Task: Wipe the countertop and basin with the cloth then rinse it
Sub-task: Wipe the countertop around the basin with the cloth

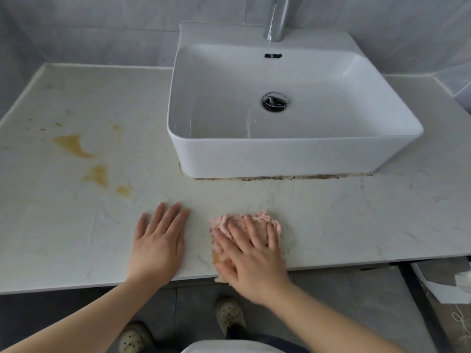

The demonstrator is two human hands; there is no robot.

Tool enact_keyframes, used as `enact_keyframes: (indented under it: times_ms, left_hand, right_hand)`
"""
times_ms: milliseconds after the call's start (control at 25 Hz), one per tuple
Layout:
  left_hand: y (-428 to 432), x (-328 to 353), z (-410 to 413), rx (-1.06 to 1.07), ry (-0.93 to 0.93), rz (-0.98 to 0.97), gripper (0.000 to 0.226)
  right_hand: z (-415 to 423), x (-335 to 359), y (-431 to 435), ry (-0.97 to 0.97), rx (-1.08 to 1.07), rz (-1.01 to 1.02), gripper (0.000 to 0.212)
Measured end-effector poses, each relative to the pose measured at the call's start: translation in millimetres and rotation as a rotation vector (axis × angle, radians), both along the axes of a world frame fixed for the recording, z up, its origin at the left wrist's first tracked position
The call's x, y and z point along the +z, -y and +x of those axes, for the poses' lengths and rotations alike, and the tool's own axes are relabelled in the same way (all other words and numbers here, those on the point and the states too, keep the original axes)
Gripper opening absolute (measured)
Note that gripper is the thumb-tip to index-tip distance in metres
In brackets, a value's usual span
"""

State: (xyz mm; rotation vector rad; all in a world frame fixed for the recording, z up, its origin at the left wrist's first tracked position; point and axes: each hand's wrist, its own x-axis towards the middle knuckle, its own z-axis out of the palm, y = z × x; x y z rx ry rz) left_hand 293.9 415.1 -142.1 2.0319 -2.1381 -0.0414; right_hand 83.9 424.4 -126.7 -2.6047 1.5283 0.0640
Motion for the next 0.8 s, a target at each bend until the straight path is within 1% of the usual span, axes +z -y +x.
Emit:
enact_keyframes:
  times_ms: [40,80,120,160,200,240,280,360,440,480,520,560,640,680,720,760,800]
  left_hand:
    - [0,0,0,0.004,0.001,-0.002,0.048]
    - [0,0,1,0.008,0.005,-0.006,0.048]
    - [0,0,1,0.014,0.005,-0.007,0.048]
    - [0,1,0,0.02,0.0,-0.009,0.048]
    - [0,2,-1,0.026,-0.003,-0.008,0.049]
    - [0,2,-2,0.032,-0.001,-0.003,0.05]
    - [0,2,-3,0.036,0.001,0.0,0.051]
    - [1,2,-3,0.031,0.001,-0.001,0.051]
    - [1,0,-1,0.012,-0.005,-0.01,0.049]
    - [0,-1,0,0.003,-0.01,-0.013,0.049]
    - [0,-1,1,-0.003,-0.017,-0.015,0.048]
    - [0,-1,3,-0.007,-0.017,-0.016,0.048]
    - [0,0,2,-0.009,-0.001,-0.009,0.048]
    - [0,1,1,-0.006,0.007,-0.011,0.048]
    - [0,1,1,0.001,0.014,-0.015,0.048]
    - [-1,1,1,0.003,0.019,-0.017,0.048]
    - [-1,1,0,0.0,0.021,-0.016,0.048]
  right_hand:
    - [-20,0,10,-0.069,0.056,0.01,0.054]
    - [-46,-4,24,-0.125,0.03,-0.024,0.057]
    - [-70,-5,40,-0.15,-0.073,-0.048,0.062]
    - [-88,-2,52,-0.139,-0.238,-0.051,0.067]
    - [-96,-1,58,-0.102,-0.416,-0.003,0.069]
    - [-87,-2,58,-0.075,-0.545,0.019,0.071]
    - [-66,-2,52,-0.077,-0.573,0.023,0.073]
    - [-1,0,20,-0.029,-0.366,-0.017,0.068]
    - [46,-1,-5,0.062,-0.067,-0.038,0.058]
    - [52,1,-8,0.054,0.029,-0.003,0.056]
    - [42,2,2,0.035,0.079,-0.008,0.053]
    - [24,1,15,0.011,0.062,-0.036,0.052]
    - [-24,-6,43,-0.044,-0.127,-0.111,0.057]
    - [-47,-4,56,-0.066,-0.288,-0.074,0.06]
    - [-57,1,65,-0.041,-0.452,0.0,0.059]
    - [-54,2,68,-0.025,-0.576,0.075,0.058]
    - [-37,3,67,-0.023,-0.61,0.089,0.059]
